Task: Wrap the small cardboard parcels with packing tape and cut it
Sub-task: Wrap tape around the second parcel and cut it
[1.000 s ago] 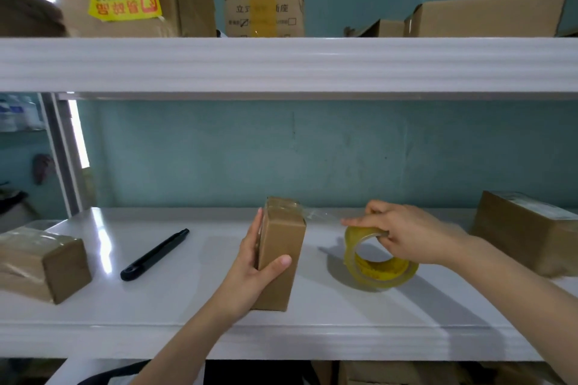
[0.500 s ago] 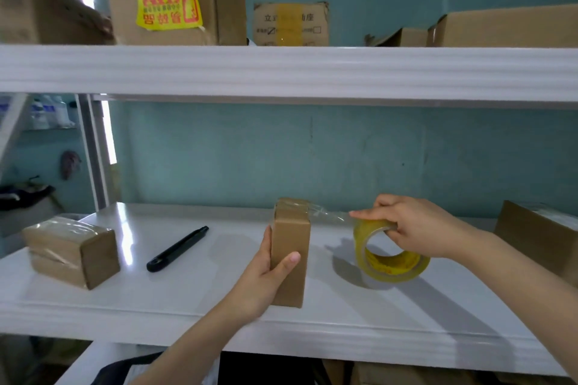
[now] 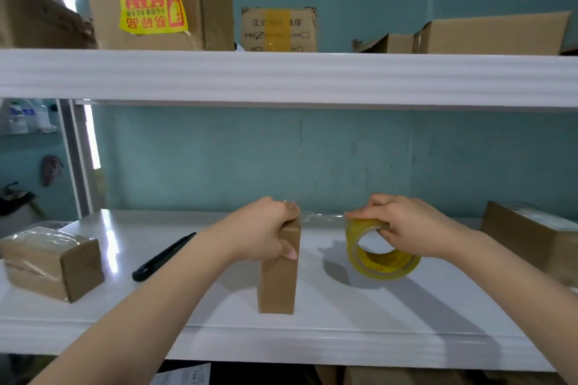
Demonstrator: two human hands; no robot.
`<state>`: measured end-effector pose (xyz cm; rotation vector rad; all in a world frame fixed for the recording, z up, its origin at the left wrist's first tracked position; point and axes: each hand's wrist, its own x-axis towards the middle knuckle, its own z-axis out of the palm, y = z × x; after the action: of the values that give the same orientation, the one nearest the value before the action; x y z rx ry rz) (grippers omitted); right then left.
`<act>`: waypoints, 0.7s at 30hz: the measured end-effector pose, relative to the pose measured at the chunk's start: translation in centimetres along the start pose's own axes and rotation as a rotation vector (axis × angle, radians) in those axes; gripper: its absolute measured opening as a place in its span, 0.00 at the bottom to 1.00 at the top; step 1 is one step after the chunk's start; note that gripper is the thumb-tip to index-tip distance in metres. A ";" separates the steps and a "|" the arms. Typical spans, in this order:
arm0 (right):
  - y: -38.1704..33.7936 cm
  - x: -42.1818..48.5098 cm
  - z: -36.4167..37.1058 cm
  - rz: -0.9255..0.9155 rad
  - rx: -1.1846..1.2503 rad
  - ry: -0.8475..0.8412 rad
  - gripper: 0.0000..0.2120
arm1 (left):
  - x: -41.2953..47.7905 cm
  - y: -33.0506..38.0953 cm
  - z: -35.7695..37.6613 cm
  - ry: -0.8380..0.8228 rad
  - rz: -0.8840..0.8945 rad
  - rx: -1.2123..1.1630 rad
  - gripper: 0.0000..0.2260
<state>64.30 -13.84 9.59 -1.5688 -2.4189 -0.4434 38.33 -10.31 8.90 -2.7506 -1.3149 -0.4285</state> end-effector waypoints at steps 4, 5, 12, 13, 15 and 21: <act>-0.2 0.1 -0.7 0.013 0.016 0.012 0.28 | -0.1 -0.2 -0.3 -0.010 -0.033 0.053 0.39; -0.2 0.2 -0.8 0.015 0.026 0.023 0.28 | -0.1 -0.2 -0.2 -0.016 -0.034 0.068 0.42; -0.7 0.1 -1.0 -0.001 0.028 0.028 0.25 | 0.1 -0.2 -0.3 -0.133 -0.131 -0.086 0.37; -0.8 0.0 -1.2 -0.004 0.018 0.030 0.25 | 0.5 -0.1 -0.4 -0.142 -0.149 -0.104 0.37; -1.0 -0.1 -1.6 -0.017 -0.035 0.024 0.24 | 1.2 0.0 -0.7 -0.170 -0.161 -0.149 0.41; -0.3 -0.8 -1.1 -0.007 -0.048 -0.061 0.29 | 0.3 -1.2 0.1 -0.090 -0.149 -0.426 0.60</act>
<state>64.40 -14.99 10.29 -1.6162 -2.4773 -0.4658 37.54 -9.32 8.84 -3.0473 -1.6255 -0.6735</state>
